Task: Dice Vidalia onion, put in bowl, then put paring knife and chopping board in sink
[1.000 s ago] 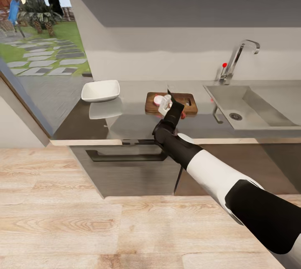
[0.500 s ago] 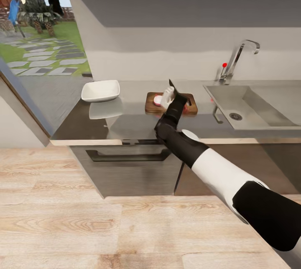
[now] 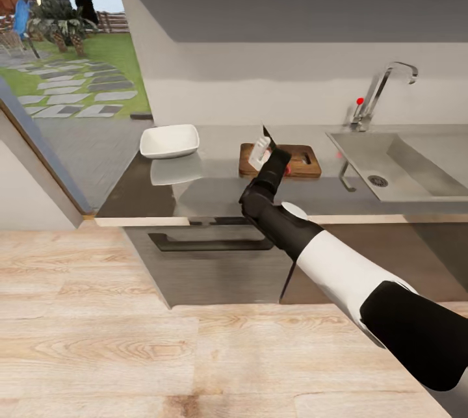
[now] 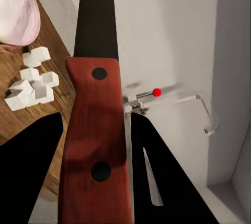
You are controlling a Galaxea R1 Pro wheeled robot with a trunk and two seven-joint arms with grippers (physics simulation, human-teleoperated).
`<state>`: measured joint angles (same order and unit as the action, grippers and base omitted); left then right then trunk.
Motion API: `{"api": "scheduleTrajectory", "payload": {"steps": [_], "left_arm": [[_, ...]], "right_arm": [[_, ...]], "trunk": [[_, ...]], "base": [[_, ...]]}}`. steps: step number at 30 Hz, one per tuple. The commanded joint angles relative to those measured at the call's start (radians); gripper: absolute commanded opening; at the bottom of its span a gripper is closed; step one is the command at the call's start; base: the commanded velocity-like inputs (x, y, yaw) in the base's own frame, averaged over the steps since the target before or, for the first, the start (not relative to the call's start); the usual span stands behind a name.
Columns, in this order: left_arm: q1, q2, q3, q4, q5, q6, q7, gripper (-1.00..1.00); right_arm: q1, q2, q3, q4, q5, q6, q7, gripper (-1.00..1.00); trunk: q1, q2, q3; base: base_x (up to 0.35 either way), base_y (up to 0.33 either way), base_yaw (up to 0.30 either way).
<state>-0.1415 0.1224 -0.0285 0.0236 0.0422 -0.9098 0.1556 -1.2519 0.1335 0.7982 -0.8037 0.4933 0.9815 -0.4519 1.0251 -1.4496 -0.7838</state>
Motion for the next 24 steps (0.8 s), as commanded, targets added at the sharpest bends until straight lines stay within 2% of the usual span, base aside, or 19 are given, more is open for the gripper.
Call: {"api": "scheduleTrajectory", "payload": {"steps": [1, 6, 15, 24], "left_arm": [[-0.001, 0.0, -0.004, 0.003, 0.004, -0.004, 0.001, 1.0], [-0.001, 0.0, -0.004, 0.003, 0.004, -0.004, 0.001, 1.0], [-0.001, 0.0, -0.004, 0.003, 0.004, -0.004, 0.0, 1.0], [-0.001, 0.0, -0.004, 0.003, 0.004, -0.004, 0.001, 1.0]], "right_arm": [[-0.001, 0.0, 0.004, 0.014, -0.004, 0.005, -0.007, -1.0], [-0.001, 0.0, 0.004, 0.069, -0.004, 0.002, -0.005, -1.0], [-0.001, 0.003, 0.007, 0.092, -0.004, 0.001, -0.006, -1.0], [-0.001, 0.003, 0.007, 0.095, -0.004, 0.001, -0.008, -1.0]], "trunk": [[0.0, 0.0, -0.001], [0.0, 0.0, -0.001], [0.0, 0.0, -0.001], [0.0, 0.0, -0.001]], "base": [[0.0, 0.007, 0.0], [0.0, 0.002, 0.0], [0.0, 0.003, 0.0], [0.0, 0.102, 0.0]]}}
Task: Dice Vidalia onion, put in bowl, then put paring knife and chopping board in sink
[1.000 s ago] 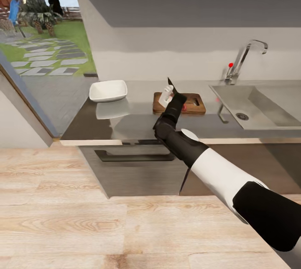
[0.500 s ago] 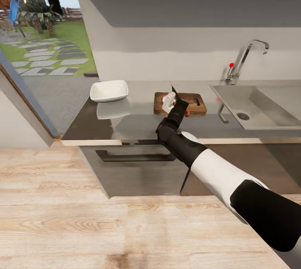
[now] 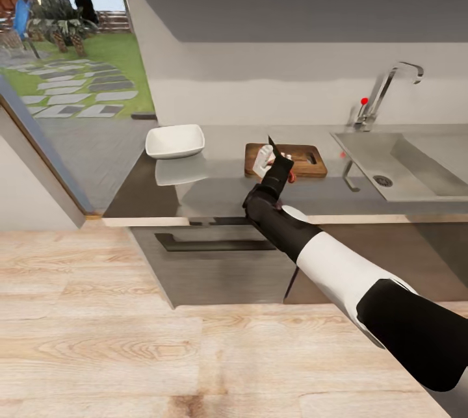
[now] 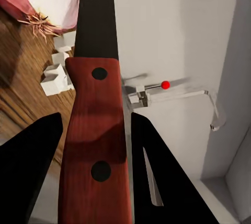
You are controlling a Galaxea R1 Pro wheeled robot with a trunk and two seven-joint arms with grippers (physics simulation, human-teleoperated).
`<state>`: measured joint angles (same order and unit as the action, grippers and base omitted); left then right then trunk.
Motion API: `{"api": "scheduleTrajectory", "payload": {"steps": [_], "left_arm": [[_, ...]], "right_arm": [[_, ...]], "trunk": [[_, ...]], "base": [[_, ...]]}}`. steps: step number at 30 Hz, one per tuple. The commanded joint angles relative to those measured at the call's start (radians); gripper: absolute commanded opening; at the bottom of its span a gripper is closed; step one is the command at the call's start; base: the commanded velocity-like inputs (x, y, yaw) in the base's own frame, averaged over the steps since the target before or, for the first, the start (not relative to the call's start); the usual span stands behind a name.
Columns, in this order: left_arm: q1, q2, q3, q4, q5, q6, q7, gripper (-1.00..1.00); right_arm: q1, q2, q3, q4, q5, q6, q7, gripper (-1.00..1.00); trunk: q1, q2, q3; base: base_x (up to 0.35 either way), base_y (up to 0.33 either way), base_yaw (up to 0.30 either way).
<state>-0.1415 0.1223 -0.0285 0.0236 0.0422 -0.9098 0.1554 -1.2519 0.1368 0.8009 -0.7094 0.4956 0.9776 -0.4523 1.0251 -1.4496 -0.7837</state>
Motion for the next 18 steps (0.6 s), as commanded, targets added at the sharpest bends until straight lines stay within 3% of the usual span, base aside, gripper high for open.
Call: {"api": "scheduleTrajectory", "payload": {"steps": [1, 5, 6, 18], "left_arm": [[-0.001, 0.0, -0.004, 0.003, 0.004, -0.004, 0.001, 1.0], [-0.001, 0.0, -0.004, 0.003, 0.004, -0.004, 0.001, 1.0], [-0.001, 0.0, -0.004, 0.003, 0.004, -0.004, 0.001, 1.0], [-0.001, 0.0, -0.004, 0.003, 0.004, -0.004, 0.001, 1.0]], "right_arm": [[-0.001, 0.0, 0.004, 0.003, -0.006, 0.004, -0.008, -1.0], [-0.001, 0.0, 0.004, 0.018, -0.007, 0.004, -0.007, -1.0], [-0.001, 0.0, 0.004, 0.074, -0.007, -0.008, -0.006, -1.0], [-0.001, 0.0, 0.004, 0.08, -0.007, -0.017, -0.007, -1.0]], "trunk": [[0.0, 0.0, -0.001], [0.0, 0.0, -0.001], [0.0, 0.0, -0.001], [0.0, 0.0, -0.001]], "base": [[0.0, 0.005, 0.0], [0.0, 0.001, 0.0], [0.0, 0.0, 0.0], [0.0, 0.0, 0.0]]}}
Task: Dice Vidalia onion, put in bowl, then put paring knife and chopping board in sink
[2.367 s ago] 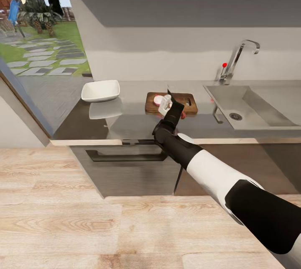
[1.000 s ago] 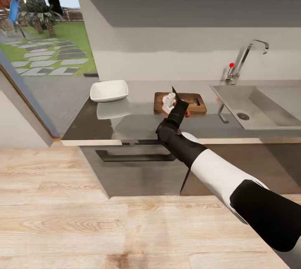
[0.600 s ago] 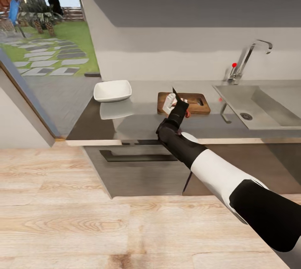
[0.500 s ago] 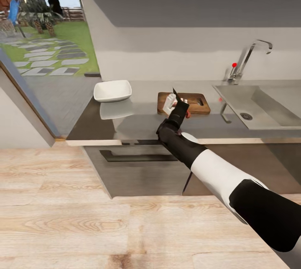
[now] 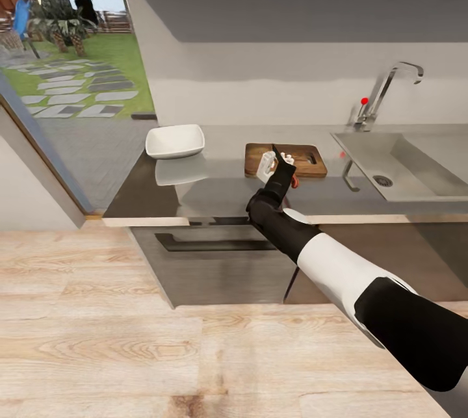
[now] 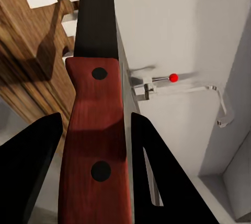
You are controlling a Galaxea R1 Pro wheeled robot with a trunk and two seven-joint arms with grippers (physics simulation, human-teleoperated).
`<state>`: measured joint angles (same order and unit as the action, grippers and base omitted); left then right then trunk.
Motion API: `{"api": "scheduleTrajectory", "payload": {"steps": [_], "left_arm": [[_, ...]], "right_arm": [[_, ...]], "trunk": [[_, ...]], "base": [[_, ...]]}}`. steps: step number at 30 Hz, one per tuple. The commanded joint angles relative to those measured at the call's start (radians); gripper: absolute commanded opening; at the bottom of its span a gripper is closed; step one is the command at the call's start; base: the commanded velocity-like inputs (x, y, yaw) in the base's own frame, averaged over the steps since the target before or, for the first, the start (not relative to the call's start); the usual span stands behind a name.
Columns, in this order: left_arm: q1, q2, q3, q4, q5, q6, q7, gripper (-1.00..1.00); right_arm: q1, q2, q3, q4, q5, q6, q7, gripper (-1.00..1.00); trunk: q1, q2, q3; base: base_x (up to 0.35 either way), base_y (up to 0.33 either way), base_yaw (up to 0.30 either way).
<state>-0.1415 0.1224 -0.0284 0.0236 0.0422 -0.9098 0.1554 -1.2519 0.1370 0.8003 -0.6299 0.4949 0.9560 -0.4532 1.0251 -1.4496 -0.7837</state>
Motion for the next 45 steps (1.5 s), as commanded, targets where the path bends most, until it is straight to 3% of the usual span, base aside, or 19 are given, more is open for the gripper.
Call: {"api": "scheduleTrajectory", "payload": {"steps": [1, 7, 14, 21, 22, 23, 24, 25, 27, 29, 31, 34, 45], "left_arm": [[-0.001, 0.0, -0.004, 0.003, 0.004, -0.004, 0.001, 1.0], [-0.001, 0.0, -0.004, 0.003, 0.004, -0.004, 0.001, 1.0], [-0.001, -0.001, -0.004, 0.003, 0.004, -0.004, 0.001, 1.0], [-0.001, -0.001, -0.004, 0.003, 0.004, -0.004, 0.001, 1.0], [-0.001, -0.001, -0.004, 0.003, 0.004, -0.004, 0.001, 1.0], [-0.001, -0.001, -0.004, 0.003, 0.004, -0.004, 0.001, 1.0], [-0.001, -0.001, -0.004, 0.003, 0.004, -0.004, 0.001, 1.0], [-0.001, -0.001, -0.004, 0.003, 0.004, -0.004, 0.001, 1.0], [-0.001, -0.001, -0.004, 0.003, 0.004, -0.004, 0.001, 1.0], [-0.001, -0.001, -0.004, 0.003, 0.004, -0.004, 0.001, 1.0], [-0.001, -0.001, -0.004, 0.003, 0.004, -0.004, 0.001, 1.0], [-0.001, -0.001, -0.004, 0.003, 0.004, -0.003, 0.001, 1.0], [-0.001, -0.005, -0.004, 0.003, 0.004, -0.003, 0.001, 1.0]], "right_arm": [[-0.001, 0.0, 0.005, 0.0, -0.005, 0.005, -0.007, -1.0], [-0.001, -0.002, 0.002, -0.006, -0.003, 0.004, -0.01, -1.0], [-0.002, -0.041, -0.003, -0.213, 0.012, 0.025, -0.029, -1.0], [-0.003, -0.045, -0.008, -0.227, 0.035, 0.025, -0.028, -1.0], [-0.003, -0.049, -0.044, -0.249, 0.034, 0.021, -0.024, -1.0], [-0.003, -0.066, -0.144, -0.304, 0.027, 0.017, -0.005, -1.0], [-0.005, -0.115, -0.522, -0.454, -0.057, 0.01, 0.227, -1.0], [-0.009, -0.142, -0.654, -0.481, -0.096, 0.011, 0.37, -1.0], [-0.015, -0.221, -0.838, -0.515, -0.13, 0.016, 0.697, -1.0], [-0.017, -0.254, -0.882, -0.525, -0.122, 0.018, 0.821, -1.0], [-0.017, -0.267, -0.899, -0.529, -0.116, 0.018, 0.869, -1.0], [-0.017, -0.278, -0.909, -0.532, -0.112, 0.014, 0.899, -1.0], [-0.017, -0.284, -0.909, -0.533, -0.11, 0.013, 0.901, -1.0]], "trunk": [[0.0, 0.0, -0.001], [0.0, 0.0, -0.001], [0.0, 0.0, -0.001], [0.0, 0.0, -0.001], [0.0, 0.0, -0.001], [0.0, 0.0, -0.001], [0.0, 0.0, -0.001], [0.0, 0.0, -0.001], [0.0, 0.0, -0.001], [0.0, 0.0, -0.001], [0.0, 0.0, -0.001], [0.0, 0.0, -0.001], [0.0, 0.0, -0.001]], "base": [[0.0, 0.0, 0.0], [0.0, 0.0, 0.0], [0.0, 0.0, 0.0], [0.0, 0.0, 0.0], [0.0, 0.0, 0.0], [0.0, 0.0, 0.0], [0.0, 0.0, 0.0], [0.0, 0.0, 0.0], [0.0, 0.0, 0.0], [0.0, 0.0, 0.0], [0.0, 0.0, 0.0], [0.0, 0.0, 0.0], [0.011, -0.069, 0.0]]}}
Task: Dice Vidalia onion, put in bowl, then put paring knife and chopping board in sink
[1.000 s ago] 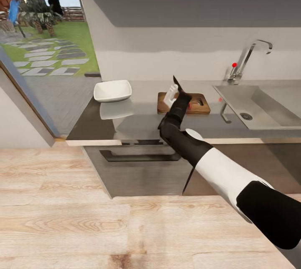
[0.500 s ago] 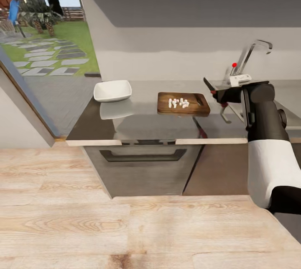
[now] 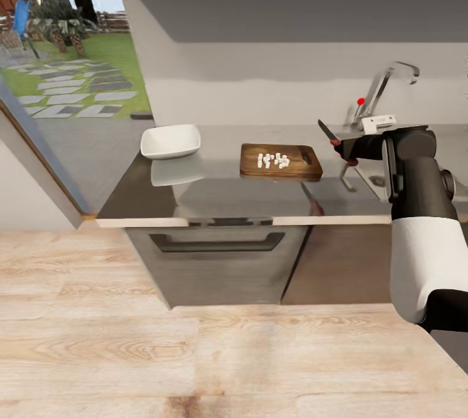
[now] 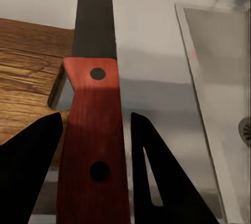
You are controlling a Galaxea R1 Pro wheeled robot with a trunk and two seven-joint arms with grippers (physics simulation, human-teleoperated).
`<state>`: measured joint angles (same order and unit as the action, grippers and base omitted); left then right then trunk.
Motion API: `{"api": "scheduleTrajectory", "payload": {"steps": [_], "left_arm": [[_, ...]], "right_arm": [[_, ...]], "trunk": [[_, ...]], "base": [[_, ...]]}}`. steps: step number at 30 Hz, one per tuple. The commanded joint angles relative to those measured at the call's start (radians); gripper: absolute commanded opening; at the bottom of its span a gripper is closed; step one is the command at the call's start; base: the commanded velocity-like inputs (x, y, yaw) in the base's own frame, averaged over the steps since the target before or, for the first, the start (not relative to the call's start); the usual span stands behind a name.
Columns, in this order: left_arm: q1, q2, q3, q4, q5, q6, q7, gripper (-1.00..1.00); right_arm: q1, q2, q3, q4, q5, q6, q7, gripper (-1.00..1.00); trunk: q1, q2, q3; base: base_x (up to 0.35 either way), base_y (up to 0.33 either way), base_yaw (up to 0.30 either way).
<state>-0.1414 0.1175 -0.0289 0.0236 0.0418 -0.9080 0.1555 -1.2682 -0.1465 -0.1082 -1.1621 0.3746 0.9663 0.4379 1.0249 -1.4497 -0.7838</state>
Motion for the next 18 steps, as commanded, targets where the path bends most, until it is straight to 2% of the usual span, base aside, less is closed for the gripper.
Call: {"api": "scheduleTrajectory", "payload": {"steps": [1, 7, 10, 12, 15, 18], "left_arm": [[-0.001, -0.003, -0.003, 0.003, 0.005, -0.005, 0.001, 1.0], [-0.001, -0.011, -0.002, 0.006, 0.005, -0.003, 0.001, 1.0], [-0.001, -0.017, -0.001, 0.006, 0.004, -0.003, 0.0, 1.0], [-0.001, -0.017, -0.001, 0.005, 0.004, -0.003, 0.0, 1.0], [-0.001, -0.016, 0.0, 0.004, 0.004, -0.005, 0.001, 1.0], [-0.001, -0.002, 0.002, 0.004, 0.005, -0.004, 0.001, 1.0]], "right_arm": [[0.0, 0.0, -0.001, -0.001, 0.011, 0.003, 0.01, -1.0], [0.0, 0.002, -0.002, -0.001, 0.062, 0.002, 0.006, -1.0], [0.002, 0.003, -0.005, 0.002, 0.069, -0.013, 0.0, -1.0], [0.008, 0.002, -0.006, 0.005, 0.068, -0.054, -0.006, -1.0], [0.04, 0.002, -0.01, 0.015, 0.067, -0.157, -0.012, -1.0], [0.063, 0.001, -0.021, 0.023, 0.067, -0.191, -0.013, -1.0]], "trunk": [[0.0, 0.0, -0.001], [0.0, 0.0, -0.001], [0.0, 0.0, -0.001], [0.0, 0.0, -0.001], [0.0, 0.0, -0.001], [0.0, 0.0, -0.001]], "base": [[0.103, -0.268, 0.0], [0.121, -0.29, 0.0], [0.048, -0.124, 0.0], [0.01, -0.027, 0.0], [0.005, -0.013, 0.0], [0.088, -0.101, 0.0]]}}
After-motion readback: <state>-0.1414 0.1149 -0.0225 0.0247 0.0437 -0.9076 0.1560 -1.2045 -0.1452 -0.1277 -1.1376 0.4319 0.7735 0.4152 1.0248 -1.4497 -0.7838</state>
